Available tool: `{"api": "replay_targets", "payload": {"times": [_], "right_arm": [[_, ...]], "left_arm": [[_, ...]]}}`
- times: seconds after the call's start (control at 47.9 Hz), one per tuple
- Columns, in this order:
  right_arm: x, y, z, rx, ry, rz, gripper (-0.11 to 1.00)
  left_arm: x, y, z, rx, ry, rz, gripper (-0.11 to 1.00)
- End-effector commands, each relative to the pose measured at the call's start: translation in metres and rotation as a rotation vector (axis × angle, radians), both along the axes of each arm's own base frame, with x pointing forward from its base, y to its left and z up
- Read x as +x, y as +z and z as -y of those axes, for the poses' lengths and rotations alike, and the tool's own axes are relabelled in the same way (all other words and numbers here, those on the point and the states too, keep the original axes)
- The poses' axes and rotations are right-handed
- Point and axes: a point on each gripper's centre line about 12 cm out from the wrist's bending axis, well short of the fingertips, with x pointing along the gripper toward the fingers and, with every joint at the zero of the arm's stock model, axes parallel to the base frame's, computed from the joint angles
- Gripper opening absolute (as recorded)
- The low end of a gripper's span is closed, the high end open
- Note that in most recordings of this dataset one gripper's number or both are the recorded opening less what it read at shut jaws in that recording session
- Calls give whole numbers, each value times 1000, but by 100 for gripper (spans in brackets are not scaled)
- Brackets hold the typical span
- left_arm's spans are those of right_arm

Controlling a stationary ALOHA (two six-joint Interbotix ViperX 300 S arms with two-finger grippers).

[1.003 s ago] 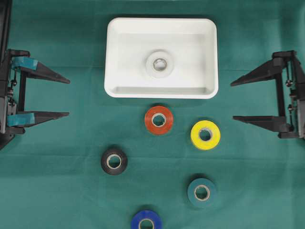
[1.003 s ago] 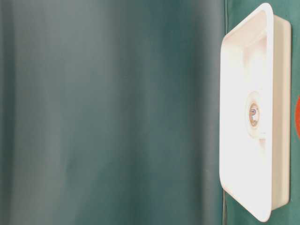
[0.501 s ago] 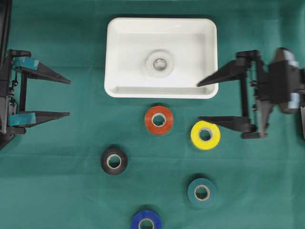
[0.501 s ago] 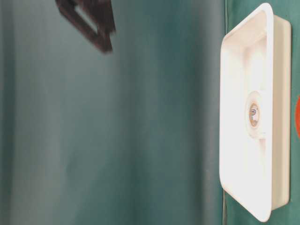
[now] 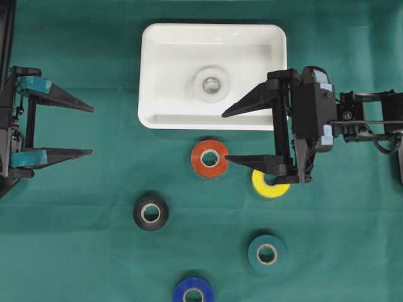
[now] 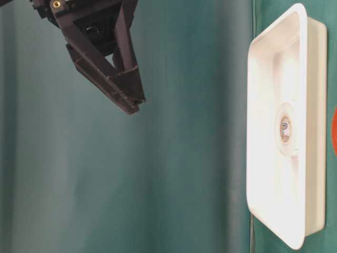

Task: Pick up the tape from a random location and place it into the white case.
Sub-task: 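Move the right gripper over the red tape roll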

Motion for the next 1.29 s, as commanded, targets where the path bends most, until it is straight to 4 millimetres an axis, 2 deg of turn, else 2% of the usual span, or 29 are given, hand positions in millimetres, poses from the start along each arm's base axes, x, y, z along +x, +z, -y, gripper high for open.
{"api": "replay_targets", "payload": {"times": [0.0,0.668,1.274], "right_arm": [[4,13,1,3,-4,11,91],[38,-9,2,52,-43,-519,91],[42,-9,3,46,-43,-524,91]], "left_arm": [[3,6,1,-1,-4,18,86],[3,6,1,-2,-2,18,86],[3,5,1,-4,-2,19,86]]}}
